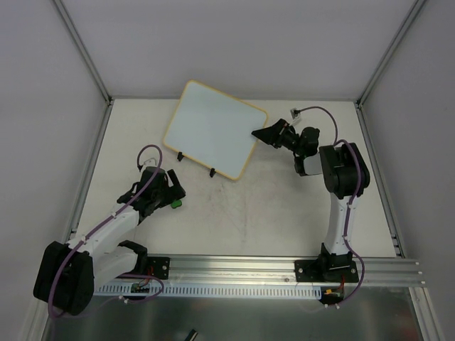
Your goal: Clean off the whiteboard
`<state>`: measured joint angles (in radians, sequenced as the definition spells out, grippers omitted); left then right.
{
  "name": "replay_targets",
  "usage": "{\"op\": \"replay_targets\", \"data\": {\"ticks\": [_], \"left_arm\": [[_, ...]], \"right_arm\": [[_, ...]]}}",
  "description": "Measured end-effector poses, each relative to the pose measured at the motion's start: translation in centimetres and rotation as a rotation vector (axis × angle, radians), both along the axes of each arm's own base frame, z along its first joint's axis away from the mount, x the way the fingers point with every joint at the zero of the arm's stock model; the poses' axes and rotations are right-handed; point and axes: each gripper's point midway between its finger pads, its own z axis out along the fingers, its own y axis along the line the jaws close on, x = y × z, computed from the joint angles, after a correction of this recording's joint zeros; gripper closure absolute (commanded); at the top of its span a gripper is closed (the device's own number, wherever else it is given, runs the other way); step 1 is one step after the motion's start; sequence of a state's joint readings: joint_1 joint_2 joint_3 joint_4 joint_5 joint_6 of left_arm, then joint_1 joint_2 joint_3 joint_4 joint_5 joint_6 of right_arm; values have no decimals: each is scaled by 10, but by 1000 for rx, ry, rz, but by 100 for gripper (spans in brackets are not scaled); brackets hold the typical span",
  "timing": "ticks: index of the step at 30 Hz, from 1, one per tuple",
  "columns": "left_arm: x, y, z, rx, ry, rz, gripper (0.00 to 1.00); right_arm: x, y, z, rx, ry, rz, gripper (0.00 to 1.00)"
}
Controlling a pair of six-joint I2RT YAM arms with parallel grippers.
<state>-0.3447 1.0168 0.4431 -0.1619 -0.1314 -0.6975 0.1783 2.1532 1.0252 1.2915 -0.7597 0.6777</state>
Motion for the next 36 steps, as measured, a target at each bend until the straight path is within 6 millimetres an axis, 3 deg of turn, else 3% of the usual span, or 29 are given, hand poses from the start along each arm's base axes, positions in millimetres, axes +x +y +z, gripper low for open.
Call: {"op": "replay_targets", "data": {"ticks": [5, 9, 13, 17, 27, 36], "left_arm": [[5, -1, 12, 2, -41, -21, 1], [12, -6, 33, -17, -107, -43, 1], [15, -9, 50, -32, -160, -63, 1], [15, -11, 60, -36, -194, -89, 1], [13, -7, 83, -3, -296, -137, 1], [11, 2, 75, 41, -296, -126, 1]], "right_arm": [[-4, -20, 0, -11, 14, -42, 1], [-15, -33, 20, -15, -24, -66, 1], [-36, -47, 46, -17, -75, -97, 1], [-63, -61, 60, -29, -110, -133, 1], [-136, -73, 44, -52, -67, -170, 1], [-173, -84, 69, -186, -174, -220, 1]]}}
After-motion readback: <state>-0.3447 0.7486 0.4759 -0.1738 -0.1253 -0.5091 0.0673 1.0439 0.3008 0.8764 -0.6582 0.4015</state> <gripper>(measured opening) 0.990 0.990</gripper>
